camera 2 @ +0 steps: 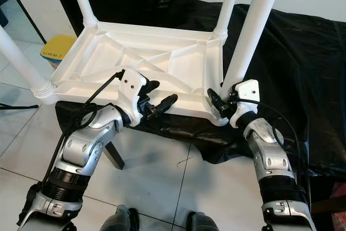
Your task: Building children table
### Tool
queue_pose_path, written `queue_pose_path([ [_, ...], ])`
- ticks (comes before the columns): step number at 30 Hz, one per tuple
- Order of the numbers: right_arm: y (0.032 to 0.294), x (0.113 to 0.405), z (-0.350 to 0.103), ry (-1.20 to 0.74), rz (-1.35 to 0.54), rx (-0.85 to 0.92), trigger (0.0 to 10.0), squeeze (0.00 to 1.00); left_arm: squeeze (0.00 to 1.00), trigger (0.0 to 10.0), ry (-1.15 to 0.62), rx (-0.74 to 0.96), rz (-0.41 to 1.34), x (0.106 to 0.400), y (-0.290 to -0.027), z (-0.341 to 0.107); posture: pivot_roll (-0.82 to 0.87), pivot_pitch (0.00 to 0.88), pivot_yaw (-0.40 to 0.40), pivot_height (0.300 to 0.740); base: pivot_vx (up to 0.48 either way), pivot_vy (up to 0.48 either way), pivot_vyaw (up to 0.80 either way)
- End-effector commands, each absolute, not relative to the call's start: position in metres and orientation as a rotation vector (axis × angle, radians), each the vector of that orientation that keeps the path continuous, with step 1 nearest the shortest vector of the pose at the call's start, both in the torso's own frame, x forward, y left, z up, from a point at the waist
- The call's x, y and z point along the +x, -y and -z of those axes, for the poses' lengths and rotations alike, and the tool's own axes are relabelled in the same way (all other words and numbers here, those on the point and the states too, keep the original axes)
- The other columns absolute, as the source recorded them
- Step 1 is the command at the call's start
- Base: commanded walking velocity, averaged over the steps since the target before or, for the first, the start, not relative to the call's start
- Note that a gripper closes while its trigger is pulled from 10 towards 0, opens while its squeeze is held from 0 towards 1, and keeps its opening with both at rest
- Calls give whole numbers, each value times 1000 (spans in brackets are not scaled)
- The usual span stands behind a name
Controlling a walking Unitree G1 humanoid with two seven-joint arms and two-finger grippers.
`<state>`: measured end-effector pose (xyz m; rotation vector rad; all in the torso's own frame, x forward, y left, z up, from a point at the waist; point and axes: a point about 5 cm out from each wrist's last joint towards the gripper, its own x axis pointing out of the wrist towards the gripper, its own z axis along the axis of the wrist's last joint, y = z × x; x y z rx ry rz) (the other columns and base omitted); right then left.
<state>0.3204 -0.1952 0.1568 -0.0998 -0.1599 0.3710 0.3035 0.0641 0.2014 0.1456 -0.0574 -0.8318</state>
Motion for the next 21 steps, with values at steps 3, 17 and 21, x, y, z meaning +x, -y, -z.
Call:
queue_pose_path([
  [3, 195, 315, -136, 77, -292, -79, 7922, 0, 0, 10000, 61, 141, 829, 299, -61, -198, 0, 132, -39, 740, 0, 0, 0],
  [17, 164, 300, -121, 59, 103, 66, 10000, 0, 0, 10000, 10, 99, 772, 298, -67, -187, 8, 143, -66, 740, 0, 0, 0],
  [21, 148, 301, -129, 99, 154, 87, 10000, 0, 0, 10000, -11, 64, 799, 302, -67, -188, 18, 125, -43, 740, 0, 0, 0],
])
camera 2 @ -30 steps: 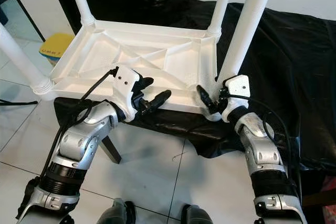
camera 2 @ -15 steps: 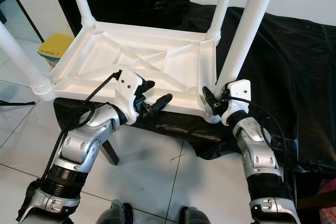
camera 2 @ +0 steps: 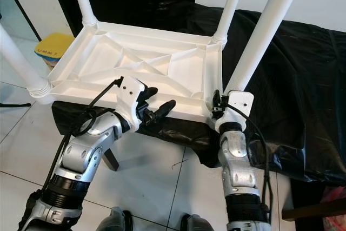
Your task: Building children table
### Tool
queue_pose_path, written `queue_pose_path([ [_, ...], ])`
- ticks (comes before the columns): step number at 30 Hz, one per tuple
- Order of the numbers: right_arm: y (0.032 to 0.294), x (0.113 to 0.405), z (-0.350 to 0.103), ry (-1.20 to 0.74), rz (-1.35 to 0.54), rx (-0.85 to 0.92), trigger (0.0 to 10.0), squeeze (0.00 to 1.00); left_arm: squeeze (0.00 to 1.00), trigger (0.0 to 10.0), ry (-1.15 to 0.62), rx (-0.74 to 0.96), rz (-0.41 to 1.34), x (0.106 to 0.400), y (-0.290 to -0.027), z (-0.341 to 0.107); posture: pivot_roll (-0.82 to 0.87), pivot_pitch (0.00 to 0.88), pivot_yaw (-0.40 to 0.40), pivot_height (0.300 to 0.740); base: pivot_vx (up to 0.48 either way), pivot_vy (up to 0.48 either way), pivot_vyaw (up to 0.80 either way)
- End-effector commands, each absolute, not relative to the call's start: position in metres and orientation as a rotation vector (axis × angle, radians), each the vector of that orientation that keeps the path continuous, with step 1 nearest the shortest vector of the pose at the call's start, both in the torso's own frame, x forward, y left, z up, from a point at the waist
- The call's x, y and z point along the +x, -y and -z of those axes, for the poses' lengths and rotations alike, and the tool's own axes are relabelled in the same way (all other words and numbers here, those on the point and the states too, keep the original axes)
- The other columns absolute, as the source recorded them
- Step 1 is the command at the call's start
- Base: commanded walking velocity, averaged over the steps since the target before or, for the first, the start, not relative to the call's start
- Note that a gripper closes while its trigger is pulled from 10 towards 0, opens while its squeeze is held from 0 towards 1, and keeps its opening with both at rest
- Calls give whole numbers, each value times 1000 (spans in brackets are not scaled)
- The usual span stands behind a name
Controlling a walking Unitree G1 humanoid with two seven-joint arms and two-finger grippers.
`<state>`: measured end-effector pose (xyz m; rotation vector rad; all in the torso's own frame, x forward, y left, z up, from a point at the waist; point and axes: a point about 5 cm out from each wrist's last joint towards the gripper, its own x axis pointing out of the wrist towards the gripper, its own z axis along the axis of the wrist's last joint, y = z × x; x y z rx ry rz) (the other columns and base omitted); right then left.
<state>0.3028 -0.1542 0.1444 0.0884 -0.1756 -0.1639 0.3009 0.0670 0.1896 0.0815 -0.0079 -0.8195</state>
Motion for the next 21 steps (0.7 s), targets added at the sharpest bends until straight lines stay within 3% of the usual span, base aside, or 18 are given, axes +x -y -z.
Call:
queue_pose_path([
  [1, 149, 302, -133, 123, 144, 84, 10000, 0, 0, 10000, -22, 65, 808, 303, -67, -187, 27, 174, -38, 740, 0, 0, 0],
  [3, 149, 302, -133, 123, 144, 84, 10000, 0, 0, 10000, -22, 65, 808, 303, -67, -187, 27, 174, -38, 740, 0, 0, 0],
  [4, 150, 303, -137, 139, 129, 93, 10000, 820, 0, 10000, -18, 71, 815, 304, -67, -188, 27, 148, -41, 740, 0, 0, 0],
  [5, 152, 304, -143, 167, 89, 95, 10000, 1000, 0, 10000, -11, 68, 832, 305, -67, -191, 26, 148, -39, 740, 0, 0, 0],
  [11, 159, 304, -157, 215, -94, 69, 10000, 1000, 0, 10000, 11, 74, 860, 306, -68, -197, 23, 145, -38, 740, 0, 0, 0],
  [12, 163, 304, -159, 218, -158, 39, 10000, 608, 0, 10000, 17, 80, 868, 307, -68, -198, 20, 142, -35, 740, 0, 0, 0],
  [13, 163, 304, -159, 218, -158, 39, 10000, 608, 0, 10000, 17, 80, 868, 307, -68, -198, 20, 142, -35, 740, 0, 0, 0],
  [14, 167, 304, -161, 220, -195, 18, 10000, 0, 0, 10000, 20, 82, 874, 307, -67, -199, 19, 141, -33, 740, 0, 0, 0],
  [16, 170, 305, -163, 219, -257, -14, 10000, 0, 0, 10000, 24, 87, 889, 307, -65, -200, 15, 139, -31, 740, 0, 0, 0],
  [17, 173, 307, -164, 201, -385, -63, 10000, 0, 0, 10000, 24, 99, 921, 305, -62, -200, 13, 140, -28, 740, 0, 0, 0],
  [21, 175, 311, -160, 172, -451, -107, 10000, 0, 0, 10000, 27, 107, 956, 303, -58, -199, 10, 140, -24, 740, 0, 0, 0],
])
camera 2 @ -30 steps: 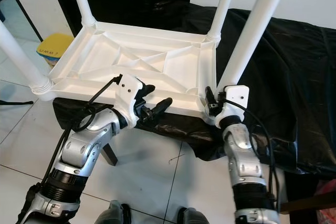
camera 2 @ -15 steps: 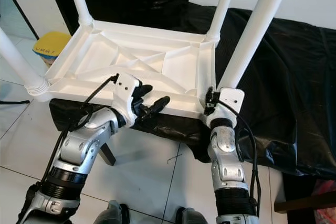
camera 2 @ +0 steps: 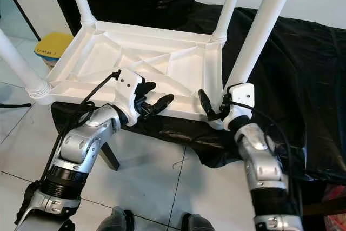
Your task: Building children table
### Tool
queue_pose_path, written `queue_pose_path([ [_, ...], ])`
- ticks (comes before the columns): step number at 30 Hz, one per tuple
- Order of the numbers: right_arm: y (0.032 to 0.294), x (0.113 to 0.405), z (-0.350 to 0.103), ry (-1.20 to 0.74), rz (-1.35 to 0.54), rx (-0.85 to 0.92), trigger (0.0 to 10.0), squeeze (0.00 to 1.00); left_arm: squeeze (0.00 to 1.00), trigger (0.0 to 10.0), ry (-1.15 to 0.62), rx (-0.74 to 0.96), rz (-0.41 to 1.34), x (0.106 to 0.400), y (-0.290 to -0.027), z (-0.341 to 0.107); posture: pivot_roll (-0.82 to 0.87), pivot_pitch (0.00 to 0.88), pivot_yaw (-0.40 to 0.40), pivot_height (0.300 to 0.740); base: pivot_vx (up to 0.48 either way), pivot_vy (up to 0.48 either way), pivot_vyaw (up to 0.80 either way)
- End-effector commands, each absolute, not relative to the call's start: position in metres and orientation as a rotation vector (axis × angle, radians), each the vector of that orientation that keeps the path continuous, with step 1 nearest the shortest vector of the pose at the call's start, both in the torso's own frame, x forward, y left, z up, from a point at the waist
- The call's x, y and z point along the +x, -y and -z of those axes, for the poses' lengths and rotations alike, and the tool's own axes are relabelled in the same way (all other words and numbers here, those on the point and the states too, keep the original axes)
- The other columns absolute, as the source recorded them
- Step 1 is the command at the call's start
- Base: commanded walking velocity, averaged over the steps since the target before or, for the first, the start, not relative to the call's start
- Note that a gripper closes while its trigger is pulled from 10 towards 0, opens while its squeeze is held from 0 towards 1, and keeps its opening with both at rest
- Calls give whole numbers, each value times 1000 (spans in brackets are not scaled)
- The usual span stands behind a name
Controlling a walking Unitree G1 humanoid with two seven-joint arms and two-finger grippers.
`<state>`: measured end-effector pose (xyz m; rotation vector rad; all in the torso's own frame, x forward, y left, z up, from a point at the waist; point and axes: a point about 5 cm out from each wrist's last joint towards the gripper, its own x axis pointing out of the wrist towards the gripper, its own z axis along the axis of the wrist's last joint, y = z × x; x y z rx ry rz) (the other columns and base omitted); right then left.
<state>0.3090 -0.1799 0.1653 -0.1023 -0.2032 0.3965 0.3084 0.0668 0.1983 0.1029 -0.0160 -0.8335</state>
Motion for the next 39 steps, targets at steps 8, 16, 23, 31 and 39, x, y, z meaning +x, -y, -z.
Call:
queue_pose_path([
  [8, 189, 314, -134, 53, -426, -159, 0, 0, 0, 10000, 28, 142, 1007, 297, -56, -197, 23, 139, -41, 740, 0, 0, 0],
  [16, 196, 314, -129, 21, -334, -133, 0, 0, 0, 10000, 27, 135, 991, 297, -57, -197, 12, 133, -57, 740, 0, 0, 0],
  [23, 187, 312, -125, 25, -46, -6, 10000, 0, 0, 10000, 21, 119, 972, 298, -58, -196, 8, 137, -48, 740, 0, 0, 0],
  [31, 159, 303, -122, 47, 247, 86, 10000, 0, 0, 10000, 18, 117, 958, 299, -58, -195, 9, 145, -53, 740, 0, 0, 0],
  [39, 156, 301, -131, 98, 207, 86, 10000, 0, 0, 10000, 27, 114, 964, 298, -55, -195, -4, 142, -41, 740, 0, 0, 0],
])
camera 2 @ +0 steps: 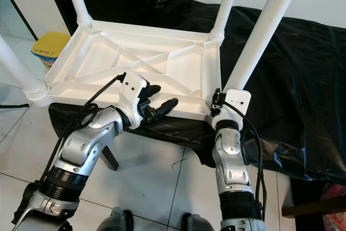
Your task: Building children table
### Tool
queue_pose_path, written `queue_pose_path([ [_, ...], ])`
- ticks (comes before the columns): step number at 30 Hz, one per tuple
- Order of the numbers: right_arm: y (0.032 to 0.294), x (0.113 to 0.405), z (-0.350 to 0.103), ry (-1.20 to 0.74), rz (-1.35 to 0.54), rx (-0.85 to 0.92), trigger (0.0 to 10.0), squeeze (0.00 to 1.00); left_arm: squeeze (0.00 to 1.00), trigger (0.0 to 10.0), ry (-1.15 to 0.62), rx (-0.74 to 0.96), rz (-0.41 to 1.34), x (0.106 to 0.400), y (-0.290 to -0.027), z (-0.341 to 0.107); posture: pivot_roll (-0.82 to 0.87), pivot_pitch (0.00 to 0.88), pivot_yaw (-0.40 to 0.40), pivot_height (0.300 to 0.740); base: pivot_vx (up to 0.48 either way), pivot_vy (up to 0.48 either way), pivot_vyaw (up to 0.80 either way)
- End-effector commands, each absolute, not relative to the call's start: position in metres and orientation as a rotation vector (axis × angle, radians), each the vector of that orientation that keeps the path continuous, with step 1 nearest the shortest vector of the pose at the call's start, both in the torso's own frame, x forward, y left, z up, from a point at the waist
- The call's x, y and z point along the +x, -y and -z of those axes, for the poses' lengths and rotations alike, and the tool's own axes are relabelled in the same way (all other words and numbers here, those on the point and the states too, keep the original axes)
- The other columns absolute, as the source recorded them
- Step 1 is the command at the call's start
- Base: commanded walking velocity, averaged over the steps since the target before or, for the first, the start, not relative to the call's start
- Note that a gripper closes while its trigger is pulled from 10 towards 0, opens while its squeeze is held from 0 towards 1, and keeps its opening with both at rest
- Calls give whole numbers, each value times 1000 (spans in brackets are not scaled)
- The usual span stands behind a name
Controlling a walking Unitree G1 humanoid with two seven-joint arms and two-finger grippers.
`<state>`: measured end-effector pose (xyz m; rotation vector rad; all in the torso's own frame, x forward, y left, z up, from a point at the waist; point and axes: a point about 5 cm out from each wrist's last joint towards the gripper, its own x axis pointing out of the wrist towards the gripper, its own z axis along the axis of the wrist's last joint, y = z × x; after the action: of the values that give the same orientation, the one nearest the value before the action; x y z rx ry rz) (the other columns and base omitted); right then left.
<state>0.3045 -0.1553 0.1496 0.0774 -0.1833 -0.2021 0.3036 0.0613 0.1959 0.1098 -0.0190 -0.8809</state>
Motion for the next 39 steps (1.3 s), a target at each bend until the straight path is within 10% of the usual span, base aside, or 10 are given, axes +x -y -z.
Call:
queue_pose_path([
  [1, 156, 300, -134, 110, 207, 88, 10000, 0, 0, 10000, 27, 115, 963, 299, -55, -195, 0, 144, -42, 740, 0, 0, 0],
  [7, 153, 299, -137, 128, 168, 93, 10000, 133, 0, 10000, 30, 122, 968, 300, -54, -196, 6, 145, -43, 740, 0, 0, 0],
  [8, 154, 299, -140, 139, 145, 87, 10000, 1000, 0, 10000, 32, 127, 970, 299, -54, -196, 8, 142, -47, 740, 0, 0, 0],
  [25, 175, 298, -150, 172, -193, -2, 10000, 1000, 0, 10000, 39, 192, 1090, 280, -52, -190, 17, 127, -43, 740, 0, 0, 0],
  [26, 177, 299, -150, 163, -274, -33, 10000, 0, 0, 10000, 41, 213, 1121, 277, -51, -188, 18, 120, -39, 740, 0, 0, 0],
  [38, 187, 315, -146, 92, -458, -120, 9373, 0, 0, 10000, 40, 245, 1166, 276, -44, -190, 29, 135, -65, 740, 0, 0, 0],
  [39, 189, 316, -146, 85, -456, -119, 6000, 0, 0, 10000, 44, 248, 1167, 276, -44, -191, 29, 135, -65, 740, 0, 0, 0],
])
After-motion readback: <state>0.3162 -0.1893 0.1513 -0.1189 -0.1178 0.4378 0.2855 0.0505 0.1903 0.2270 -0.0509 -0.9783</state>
